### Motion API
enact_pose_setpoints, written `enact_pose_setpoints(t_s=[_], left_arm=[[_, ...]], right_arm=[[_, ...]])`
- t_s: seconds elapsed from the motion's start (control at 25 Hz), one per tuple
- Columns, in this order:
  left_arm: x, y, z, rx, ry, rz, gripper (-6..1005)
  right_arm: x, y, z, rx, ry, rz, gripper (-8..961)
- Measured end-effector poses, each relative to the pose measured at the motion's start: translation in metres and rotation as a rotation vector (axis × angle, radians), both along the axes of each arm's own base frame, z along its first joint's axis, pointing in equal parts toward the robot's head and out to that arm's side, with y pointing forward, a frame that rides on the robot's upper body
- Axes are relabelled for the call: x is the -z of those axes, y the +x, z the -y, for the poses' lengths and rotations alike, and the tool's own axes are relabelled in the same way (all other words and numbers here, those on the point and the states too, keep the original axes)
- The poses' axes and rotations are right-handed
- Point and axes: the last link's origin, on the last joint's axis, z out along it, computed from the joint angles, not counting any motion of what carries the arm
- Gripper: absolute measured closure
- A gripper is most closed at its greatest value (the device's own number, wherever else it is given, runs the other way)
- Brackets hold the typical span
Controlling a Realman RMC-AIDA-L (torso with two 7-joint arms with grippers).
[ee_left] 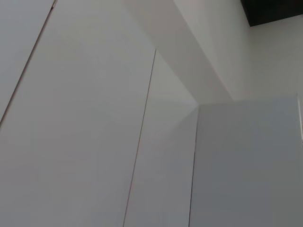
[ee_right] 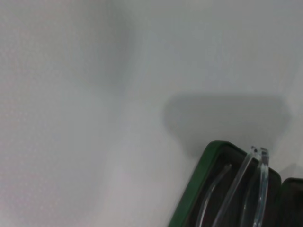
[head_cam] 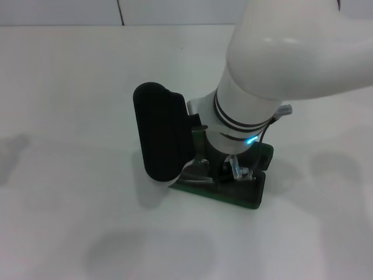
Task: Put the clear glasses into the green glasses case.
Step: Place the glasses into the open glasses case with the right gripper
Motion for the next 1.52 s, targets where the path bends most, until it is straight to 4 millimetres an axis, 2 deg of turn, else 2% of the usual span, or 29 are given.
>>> enact_pose_setpoints(t_s=[0.4,0.64,0.76,1.52], left_arm=[[0.0,-0.001,0.001,-0.004,0.001,0.001,927],[0.0,-0.002,0.003,-0.009,0.002,0.001,927],[0.0,-0.002,0.003,-0.009,0.002,0.001,927],[-0.001,-0.003,0.004,-0.012,0.004,0.001,927]], right_arm=[[0.001,0.004,0.0,-0.002,0.017,0.004,796],[0.002,0.001,0.003,-0.013,0.008,-0.006,597],[0.001,-0.002,0.007,-0.023,-0.002,-0.007,571],[-0.008,0.001,0.014,-0.058,0.041,0.045,560]])
